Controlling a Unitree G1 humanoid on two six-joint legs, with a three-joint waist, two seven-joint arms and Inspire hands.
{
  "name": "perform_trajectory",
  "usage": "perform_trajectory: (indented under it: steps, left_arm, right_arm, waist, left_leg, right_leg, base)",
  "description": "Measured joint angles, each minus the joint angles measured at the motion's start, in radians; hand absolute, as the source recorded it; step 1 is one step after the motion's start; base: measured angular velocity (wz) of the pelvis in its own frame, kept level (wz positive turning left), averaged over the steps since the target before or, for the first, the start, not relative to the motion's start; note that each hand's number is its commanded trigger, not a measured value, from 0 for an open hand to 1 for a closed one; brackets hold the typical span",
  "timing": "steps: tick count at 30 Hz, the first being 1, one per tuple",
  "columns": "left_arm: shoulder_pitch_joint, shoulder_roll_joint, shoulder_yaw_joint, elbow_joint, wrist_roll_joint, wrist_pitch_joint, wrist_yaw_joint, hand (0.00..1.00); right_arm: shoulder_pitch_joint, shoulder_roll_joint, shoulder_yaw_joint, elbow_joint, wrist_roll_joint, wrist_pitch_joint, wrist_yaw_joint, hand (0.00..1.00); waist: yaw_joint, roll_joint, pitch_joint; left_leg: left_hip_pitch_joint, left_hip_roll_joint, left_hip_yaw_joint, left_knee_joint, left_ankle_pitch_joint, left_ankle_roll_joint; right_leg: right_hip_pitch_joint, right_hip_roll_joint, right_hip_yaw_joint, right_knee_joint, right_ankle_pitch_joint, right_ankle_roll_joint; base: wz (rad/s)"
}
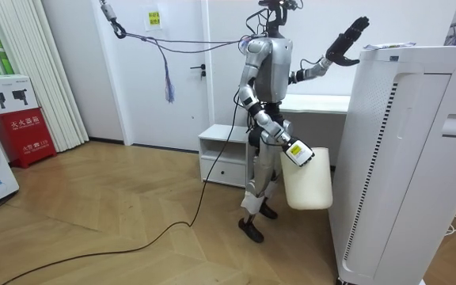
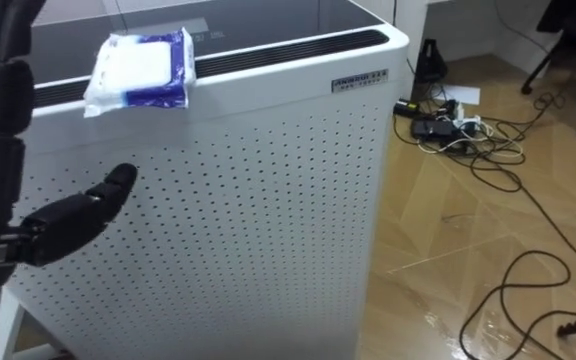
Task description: Pick garbage
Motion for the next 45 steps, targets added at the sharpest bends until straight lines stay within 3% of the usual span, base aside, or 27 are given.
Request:
perform_trajectory:
  steps: [10, 13, 18, 23, 27, 35, 41, 45]
  left_arm:
    - [-0.001, 0.002, 0.030, -0.026, 0.016, 0.015, 0.001, 0.00]
    - [-0.001, 0.024, 0.029, -0.026, 0.015, 0.020, -0.028, 0.00]
    - [-0.001, 0.085, 0.025, -0.026, 0.014, 0.040, -0.068, 0.00]
    - [-0.001, 0.089, 0.023, -0.026, 0.010, 0.062, -0.124, 0.00]
    - [-0.016, 0.111, -0.008, -0.026, 0.004, 0.084, -0.180, 0.00]
    - [-0.051, 0.117, -0.037, -0.023, -0.001, 0.137, -0.285, 0.00]
    - [-0.071, 0.122, -0.037, -0.023, -0.007, 0.161, -0.342, 0.00]
    - [-0.104, 0.123, -0.037, -0.022, -0.067, 0.194, -0.397, 0.00]
  right_arm:
    - [0.006, 0.001, 0.000, 0.000, -0.038, 0.004, 0.023, 1.00]
    - [0.008, 0.003, 0.000, -0.001, -0.038, 0.004, 0.031, 1.00]
    - [0.024, 0.002, 0.000, -0.039, -0.037, 0.004, 0.040, 1.00]
    - [0.015, 0.000, 0.001, -0.040, -0.034, 0.004, 0.052, 1.00]
    - [0.013, -0.002, 0.002, -0.040, -0.033, 0.006, 0.063, 1.00]
    - [0.013, -0.015, 0.003, -0.036, -0.033, 0.026, 0.082, 1.00]
    - [0.014, -0.028, 0.002, -0.033, -0.033, 0.056, 0.094, 1.00]
    - [0.014, -0.031, 0.002, -0.036, -0.033, 0.069, 0.092, 1.00]
  waist:
    - [0.012, 0.004, 0.0008]
    - [0.008, 0.000, 0.0036]
    - [0.000, 0.000, 0.0051]
    - [-0.013, 0.013, 0.0031]
    - [-0.014, 0.022, 0.0002]
    - [-0.038, 0.035, 0.0098]
    - [-0.043, 0.037, 0.0091]
    - [-0.041, 0.042, 0.0059]
  left_leg:
    - [0.002, 0.000, 0.002, 0.000, 0.001, 0.000]
    - [0.008, 0.000, 0.002, 0.000, 0.001, 0.001]
    - [0.012, 0.001, 0.003, -0.005, 0.001, 0.001]
    - [0.009, 0.001, 0.007, -0.008, 0.001, 0.001]
    - [0.002, 0.002, 0.025, -0.008, 0.001, 0.001]
    - [0.000, 0.003, 0.031, -0.016, 0.001, 0.001]
    - [0.000, 0.006, 0.043, -0.016, 0.001, 0.001]
    - [0.002, 0.006, 0.052, -0.015, 0.001, 0.001]
  right_leg:
    - [0.004, -0.001, 0.000, -0.001, 0.000, 0.000]
    - [0.014, -0.001, -0.001, -0.002, 0.000, 0.000]
    - [0.020, 0.000, -0.002, -0.006, 0.000, 0.000]
    - [0.015, 0.000, -0.001, -0.011, 0.001, 0.001]
    - [0.002, -0.001, 0.005, -0.012, 0.001, 0.001]
    - [0.000, -0.004, 0.012, -0.013, 0.001, 0.001]
    - [-0.003, -0.003, 0.021, -0.012, 0.001, 0.001]
    - [-0.002, -0.003, 0.024, -0.010, 0.001, 0.001]
  base:
    - [0.00]
    - [0.00]
    - [0.00]
    - [0.00]
    - [-0.05]
    - [-0.01]
    - [-0.04]
    - [0.00]
